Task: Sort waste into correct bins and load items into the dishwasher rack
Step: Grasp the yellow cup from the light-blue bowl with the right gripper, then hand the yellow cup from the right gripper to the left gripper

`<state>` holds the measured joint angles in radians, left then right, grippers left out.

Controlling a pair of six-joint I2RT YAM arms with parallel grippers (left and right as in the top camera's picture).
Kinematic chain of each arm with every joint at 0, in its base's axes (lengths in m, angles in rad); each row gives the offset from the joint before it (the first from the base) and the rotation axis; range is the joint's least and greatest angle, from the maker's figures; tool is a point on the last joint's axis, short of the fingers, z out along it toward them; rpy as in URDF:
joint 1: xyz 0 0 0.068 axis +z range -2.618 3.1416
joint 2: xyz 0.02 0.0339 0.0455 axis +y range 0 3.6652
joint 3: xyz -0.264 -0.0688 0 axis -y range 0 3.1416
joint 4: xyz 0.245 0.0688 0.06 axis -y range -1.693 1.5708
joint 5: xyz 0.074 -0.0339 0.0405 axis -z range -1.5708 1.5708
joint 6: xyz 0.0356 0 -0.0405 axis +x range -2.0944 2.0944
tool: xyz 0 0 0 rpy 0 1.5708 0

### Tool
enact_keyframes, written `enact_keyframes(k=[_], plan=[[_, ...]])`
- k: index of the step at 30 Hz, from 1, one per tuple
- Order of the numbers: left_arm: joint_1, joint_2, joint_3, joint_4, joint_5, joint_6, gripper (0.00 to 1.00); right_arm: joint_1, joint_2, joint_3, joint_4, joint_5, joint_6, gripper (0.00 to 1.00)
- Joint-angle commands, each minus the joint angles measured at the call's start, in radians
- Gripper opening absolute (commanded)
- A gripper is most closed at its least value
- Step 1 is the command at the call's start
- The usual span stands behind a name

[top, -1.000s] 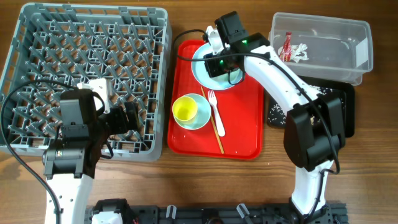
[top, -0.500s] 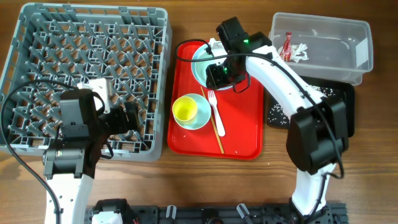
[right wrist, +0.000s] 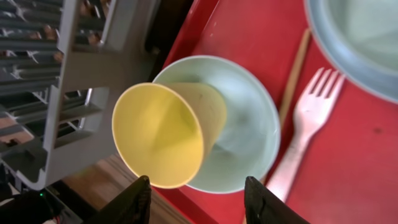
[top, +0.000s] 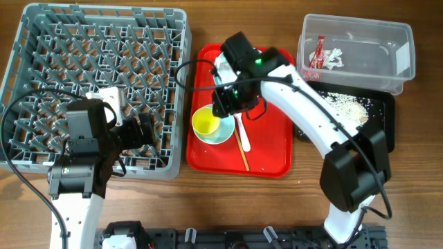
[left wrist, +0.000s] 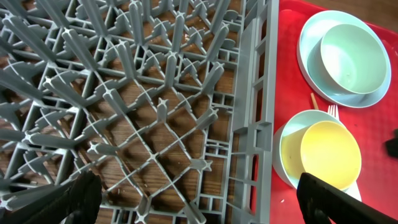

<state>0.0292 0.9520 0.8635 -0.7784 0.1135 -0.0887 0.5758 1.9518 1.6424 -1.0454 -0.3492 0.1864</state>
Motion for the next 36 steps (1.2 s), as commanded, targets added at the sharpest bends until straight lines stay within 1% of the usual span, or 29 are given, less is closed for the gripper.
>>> enact_keyframes(k=[1, 3, 6, 9, 10, 19, 25, 29, 32, 34, 36], plan=[[0.007, 0.003, 0.018, 0.002, 0.005, -0.006, 1.00, 0.021, -0.001, -0.067, 0.052, 0.040, 0.087, 0.48], [0.007, 0.003, 0.018, 0.002, 0.005, -0.006, 1.00, 0.027, 0.004, -0.100, 0.093, 0.046, 0.119, 0.47], [0.007, 0.003, 0.018, 0.002, 0.005, -0.006, 1.00, 0.028, 0.012, -0.140, 0.145, 0.067, 0.169, 0.39], [0.007, 0.003, 0.018, 0.002, 0.005, -0.006, 1.00, 0.028, 0.015, -0.170, 0.184, 0.066, 0.185, 0.32], [0.007, 0.003, 0.018, 0.002, 0.005, -0.006, 1.00, 0.028, 0.019, -0.177, 0.191, 0.066, 0.188, 0.27], [0.007, 0.003, 0.018, 0.002, 0.006, -0.006, 1.00, 0.028, 0.028, -0.179, 0.192, 0.073, 0.211, 0.05], [0.007, 0.003, 0.018, 0.003, 0.010, -0.006, 1.00, 0.021, 0.026, -0.162, 0.184, 0.072, 0.217, 0.04], [0.007, 0.003, 0.018, 0.003, 0.066, -0.006, 1.00, -0.009, -0.009, -0.109, 0.145, 0.072, 0.213, 0.04], [0.007, 0.003, 0.018, 0.030, 0.208, -0.006, 1.00, -0.066, -0.092, -0.066, 0.130, 0.036, 0.200, 0.04], [0.007, 0.005, 0.018, 0.061, 0.293, -0.007, 1.00, -0.105, -0.146, -0.053, 0.135, -0.025, 0.176, 0.04], [0.007, 0.015, 0.018, 0.113, 0.370, -0.059, 1.00, -0.155, -0.200, -0.051, 0.146, -0.089, 0.176, 0.04]])
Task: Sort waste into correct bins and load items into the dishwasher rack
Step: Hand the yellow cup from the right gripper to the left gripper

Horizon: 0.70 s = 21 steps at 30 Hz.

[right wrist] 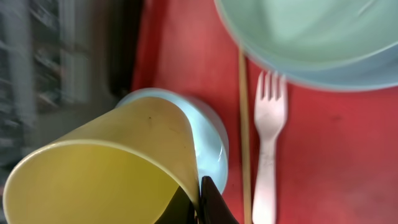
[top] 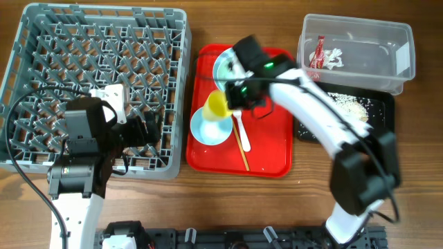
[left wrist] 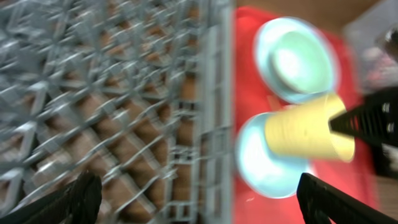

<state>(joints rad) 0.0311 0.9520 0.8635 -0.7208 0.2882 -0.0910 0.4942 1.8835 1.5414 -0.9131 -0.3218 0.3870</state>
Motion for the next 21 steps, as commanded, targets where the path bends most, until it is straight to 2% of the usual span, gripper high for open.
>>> enact_keyframes(k=[1, 5, 12, 16, 21], plan=[[0.005, 0.022, 0.018, 0.074, 0.213, -0.079, 1.00, -0.090, -0.146, 0.050, 0.016, -0.139, -0.024, 0.05], [0.005, 0.072, 0.018, 0.185, 0.335, -0.172, 1.00, -0.173, -0.175, 0.050, 0.024, -0.330, -0.025, 0.04], [0.005, 0.195, 0.018, 0.482, 0.773, -0.210, 1.00, -0.220, -0.172, 0.049, 0.086, -0.719, -0.066, 0.04], [0.005, 0.243, 0.018, 0.652, 0.974, -0.211, 0.97, -0.220, -0.172, 0.049, 0.121, -0.856, -0.065, 0.04], [0.005, 0.266, 0.018, 0.772, 1.051, -0.228, 0.97, -0.220, -0.172, 0.049, 0.150, -1.015, -0.060, 0.04]])
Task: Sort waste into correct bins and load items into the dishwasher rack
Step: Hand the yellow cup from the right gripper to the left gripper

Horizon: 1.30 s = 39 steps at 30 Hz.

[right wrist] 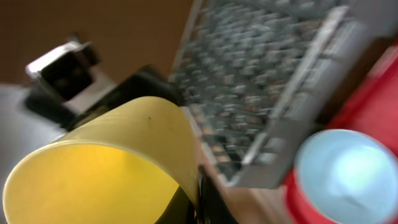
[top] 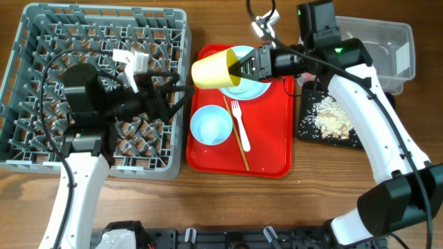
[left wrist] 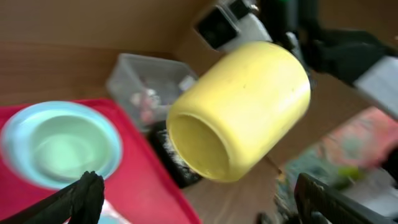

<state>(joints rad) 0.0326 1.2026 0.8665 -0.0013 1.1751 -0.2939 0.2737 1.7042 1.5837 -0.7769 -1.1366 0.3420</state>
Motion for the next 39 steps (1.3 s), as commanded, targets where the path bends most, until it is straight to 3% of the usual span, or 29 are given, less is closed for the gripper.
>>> enact_keyframes(k=[1, 8, 18, 26, 32, 39], plan=[[0.003, 0.016, 0.014, 0.082, 0.170, -0.039, 0.98, 0.001, 0.007, 0.006, 0.015, -0.216, -0.008, 0.04], [0.002, 0.015, 0.014, 0.278, 0.228, -0.145, 0.98, 0.016, 0.007, 0.006, 0.016, -0.255, -0.001, 0.04], [-0.057, 0.015, 0.014, 0.371, 0.249, -0.194, 0.97, 0.054, 0.007, 0.006, 0.021, -0.255, 0.003, 0.04], [-0.116, 0.015, 0.014, 0.447, 0.249, -0.194, 0.86, 0.061, 0.007, 0.006, 0.020, -0.255, 0.011, 0.04], [-0.116, 0.015, 0.014, 0.450, 0.249, -0.200, 0.83, 0.066, 0.007, 0.006, 0.020, -0.248, 0.017, 0.05], [-0.116, 0.015, 0.014, 0.583, 0.249, -0.298, 0.80, 0.067, 0.007, 0.006, 0.021, -0.247, 0.024, 0.04]])
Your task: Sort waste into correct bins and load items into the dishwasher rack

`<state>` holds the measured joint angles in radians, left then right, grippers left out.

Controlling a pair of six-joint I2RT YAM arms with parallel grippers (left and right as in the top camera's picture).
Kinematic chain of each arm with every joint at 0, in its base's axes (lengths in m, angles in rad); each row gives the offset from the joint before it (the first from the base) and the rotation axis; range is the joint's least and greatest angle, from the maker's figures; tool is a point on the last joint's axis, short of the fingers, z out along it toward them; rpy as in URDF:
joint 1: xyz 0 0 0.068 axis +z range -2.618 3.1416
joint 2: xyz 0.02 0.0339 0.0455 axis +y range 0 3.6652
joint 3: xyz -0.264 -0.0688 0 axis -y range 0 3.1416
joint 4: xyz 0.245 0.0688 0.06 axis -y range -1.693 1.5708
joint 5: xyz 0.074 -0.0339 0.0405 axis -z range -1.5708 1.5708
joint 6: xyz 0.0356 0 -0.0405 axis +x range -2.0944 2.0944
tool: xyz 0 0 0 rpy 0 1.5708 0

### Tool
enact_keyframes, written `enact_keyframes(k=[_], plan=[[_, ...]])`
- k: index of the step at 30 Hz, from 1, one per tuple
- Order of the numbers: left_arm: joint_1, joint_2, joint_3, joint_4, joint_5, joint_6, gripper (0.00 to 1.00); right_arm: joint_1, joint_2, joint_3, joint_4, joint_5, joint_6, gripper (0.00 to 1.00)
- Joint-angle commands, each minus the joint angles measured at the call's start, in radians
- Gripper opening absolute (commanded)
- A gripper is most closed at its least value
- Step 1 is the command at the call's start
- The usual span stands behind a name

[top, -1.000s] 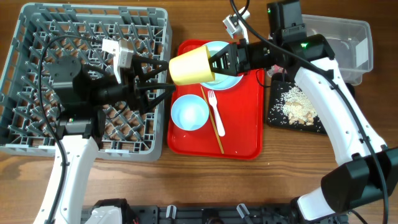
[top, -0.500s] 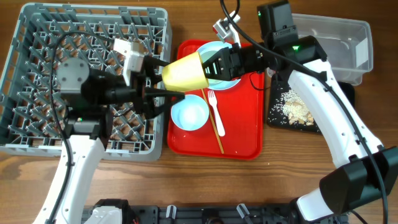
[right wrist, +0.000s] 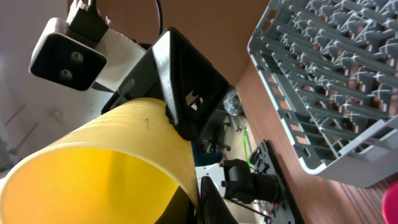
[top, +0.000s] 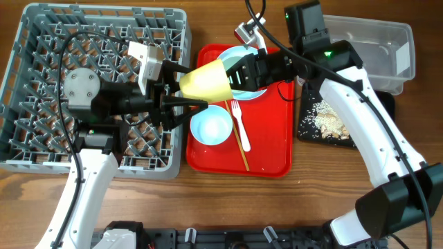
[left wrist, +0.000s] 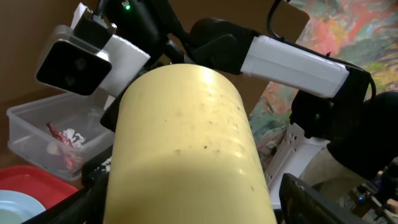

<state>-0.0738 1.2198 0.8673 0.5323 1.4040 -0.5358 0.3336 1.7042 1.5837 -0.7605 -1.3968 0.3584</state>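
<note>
A yellow cup (top: 204, 81) hangs on its side above the left edge of the red tray (top: 270, 155). My right gripper (top: 234, 75) is shut on its rim, one finger inside the cup (right wrist: 93, 168). The cup's closed end (left wrist: 186, 149) sits between the spread fingers of my open left gripper (top: 185, 93). The grey dishwasher rack (top: 41, 41) lies at the left, with nothing in it. On the tray are a small blue bowl (top: 211, 126), a white fork (top: 239, 117), a chopstick (top: 237, 138) and a plate with a bowl (top: 239, 59), partly hidden by the right arm.
A clear plastic bin (top: 367, 48) holding a red wrapper and paper scraps stands at the back right. In front of it lies a black tray (top: 339, 128) with food crumbs. The left arm's cables run over the rack.
The cup has shifted left and a little lower, still in my right gripper. Its closed end now sits between my left gripper's open fingers, which were short of it before.
The cup stood in the blue bowl on the tray with my open right gripper over it and my left low over the rack. Then my right was shut on the rim, cup tilted up. Then it hung sideways above the tray facing my raised left gripper, which now surrounds it.
</note>
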Motion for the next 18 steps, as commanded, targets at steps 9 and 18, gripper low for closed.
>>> enact_keyframes(k=[9, 18], plan=[[-0.010, -0.002, 0.014, 0.052, 0.020, -0.056, 0.69, 0.007, 0.007, 0.006, 0.004, 0.013, 0.008, 0.04], [-0.010, -0.002, 0.014, 0.052, 0.020, -0.056, 0.62, 0.007, 0.007, 0.006, 0.004, 0.013, 0.008, 0.04]])
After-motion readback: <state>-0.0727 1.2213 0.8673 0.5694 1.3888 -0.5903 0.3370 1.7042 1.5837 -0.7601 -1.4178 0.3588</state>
